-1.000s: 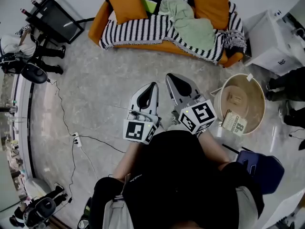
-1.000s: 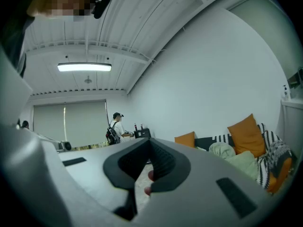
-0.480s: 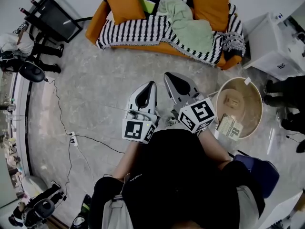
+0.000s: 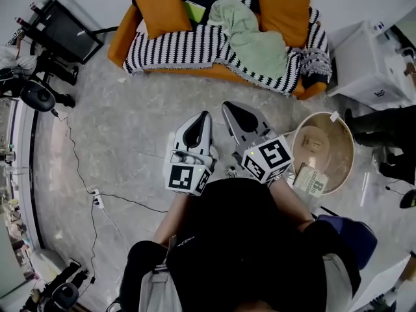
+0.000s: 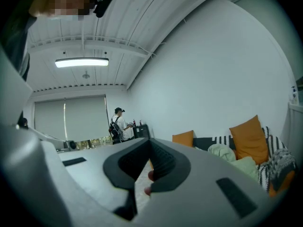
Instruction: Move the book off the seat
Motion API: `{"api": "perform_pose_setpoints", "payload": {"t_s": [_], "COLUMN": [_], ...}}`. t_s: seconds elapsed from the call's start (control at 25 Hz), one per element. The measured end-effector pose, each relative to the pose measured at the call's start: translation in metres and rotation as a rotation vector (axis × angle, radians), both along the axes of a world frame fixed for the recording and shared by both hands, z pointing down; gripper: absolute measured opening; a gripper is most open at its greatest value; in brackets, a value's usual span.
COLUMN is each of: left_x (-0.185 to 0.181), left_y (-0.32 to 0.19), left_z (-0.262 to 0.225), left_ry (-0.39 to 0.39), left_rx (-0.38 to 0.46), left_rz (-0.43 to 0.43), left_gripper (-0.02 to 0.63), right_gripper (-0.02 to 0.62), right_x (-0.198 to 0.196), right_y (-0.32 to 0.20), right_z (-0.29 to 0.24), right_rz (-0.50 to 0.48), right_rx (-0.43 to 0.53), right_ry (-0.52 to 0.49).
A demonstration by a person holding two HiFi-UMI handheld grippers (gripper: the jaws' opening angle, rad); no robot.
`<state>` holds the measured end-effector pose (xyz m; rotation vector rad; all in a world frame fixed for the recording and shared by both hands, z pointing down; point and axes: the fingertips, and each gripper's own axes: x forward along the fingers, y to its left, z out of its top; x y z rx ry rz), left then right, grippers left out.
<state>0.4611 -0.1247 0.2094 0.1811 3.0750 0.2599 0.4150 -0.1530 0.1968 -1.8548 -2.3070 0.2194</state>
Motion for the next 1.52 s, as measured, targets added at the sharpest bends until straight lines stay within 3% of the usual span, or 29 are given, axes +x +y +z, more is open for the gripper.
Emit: {"api": "perform_pose_setpoints", "payload": {"t_s": [0.56, 0.96, 1.52], "left_x": [-0.081, -0.093, -0.128], "left_y": [0.130, 0.205, 0.254], "left_z": [-0.009, -0.013, -0.003], "left_ry": [-0.019, -0.041, -0.015], "left_rx": [0.010, 0.014, 0.016], "left_rz": [0.054, 0.039, 0.002], "left_gripper": [0.009, 0.009, 0.009], "right_gripper": [0.015, 0.015, 0.015], "right_x": [-0.080, -0.098, -0.131], "right_y": [0.124, 0.199, 0.257], "right_z": [-0.007, -0.014, 0.001], "right_rz": [0.064, 0.062, 0.001], "right_rx": [0.030, 0.029, 0.042], "right_ry": [-0.009, -0.041, -0.018]}}
